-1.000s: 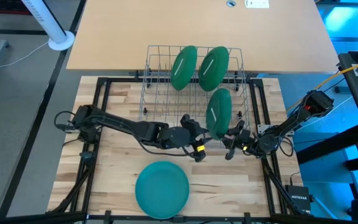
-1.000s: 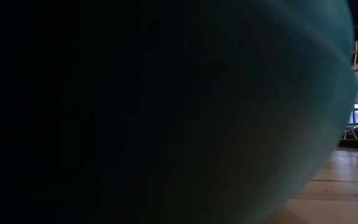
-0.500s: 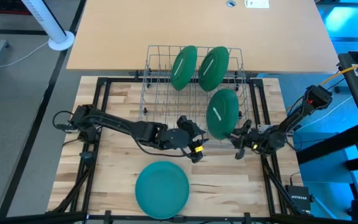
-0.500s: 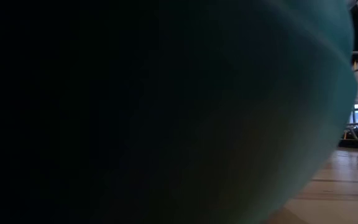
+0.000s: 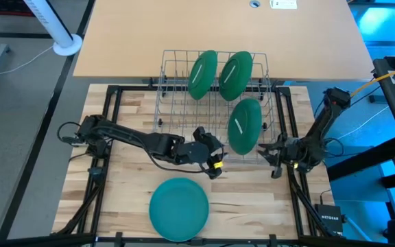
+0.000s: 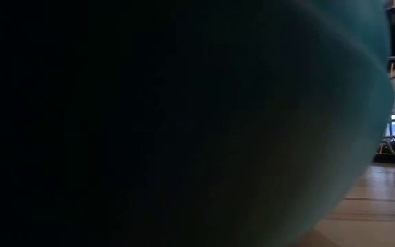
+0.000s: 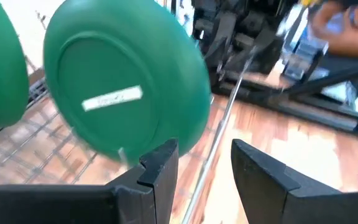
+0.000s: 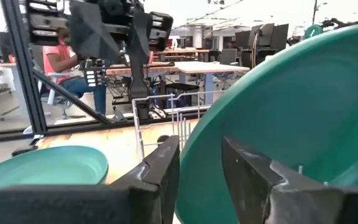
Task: Sort dishes
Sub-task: Put the green plate in the dish rack, then put the top blue plate into the dish rack
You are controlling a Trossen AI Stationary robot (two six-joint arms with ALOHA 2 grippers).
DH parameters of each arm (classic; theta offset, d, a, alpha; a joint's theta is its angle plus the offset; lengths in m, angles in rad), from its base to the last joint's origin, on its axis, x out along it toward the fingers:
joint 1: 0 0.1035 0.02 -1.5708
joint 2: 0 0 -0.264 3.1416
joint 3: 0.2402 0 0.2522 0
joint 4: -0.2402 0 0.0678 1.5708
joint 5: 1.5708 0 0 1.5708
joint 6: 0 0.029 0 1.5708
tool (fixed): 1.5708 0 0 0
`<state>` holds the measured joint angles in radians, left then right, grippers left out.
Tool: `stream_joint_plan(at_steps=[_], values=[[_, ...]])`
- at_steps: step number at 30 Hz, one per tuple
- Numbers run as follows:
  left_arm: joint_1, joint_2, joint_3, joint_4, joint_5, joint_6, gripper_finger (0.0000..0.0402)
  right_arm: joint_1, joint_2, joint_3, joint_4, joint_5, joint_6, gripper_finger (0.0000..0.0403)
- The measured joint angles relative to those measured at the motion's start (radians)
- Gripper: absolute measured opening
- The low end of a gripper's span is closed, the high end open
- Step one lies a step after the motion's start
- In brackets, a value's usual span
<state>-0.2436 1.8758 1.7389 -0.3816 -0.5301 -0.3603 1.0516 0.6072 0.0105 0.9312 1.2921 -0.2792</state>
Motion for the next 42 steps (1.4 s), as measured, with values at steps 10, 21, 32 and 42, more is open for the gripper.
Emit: stream_joint_plan(at_steps=[10,21,32,42], values=[[-0.062,-0.105,0.0,-0.278,0.1,-0.152,0.014,0.209,-0.029,0.0,0.002,0.06,-0.046,0.0122],[-0.22,-0.155,0.0,-0.773,0.341,-0.771,0.014,0.298,-0.029,-0.001,0.001,-0.233,-0.042,0.0122],[-0.385,-0.147,-0.02,-0.971,0.264,-1.277,0.014,0.297,-0.028,-0.002,-0.001,-0.501,-0.04,0.0122],[-0.467,-0.121,-0.281,-0.831,0.212,-1.503,0.014,0.297,-0.02,0.003,-0.021,-0.503,-0.011,0.0122]])
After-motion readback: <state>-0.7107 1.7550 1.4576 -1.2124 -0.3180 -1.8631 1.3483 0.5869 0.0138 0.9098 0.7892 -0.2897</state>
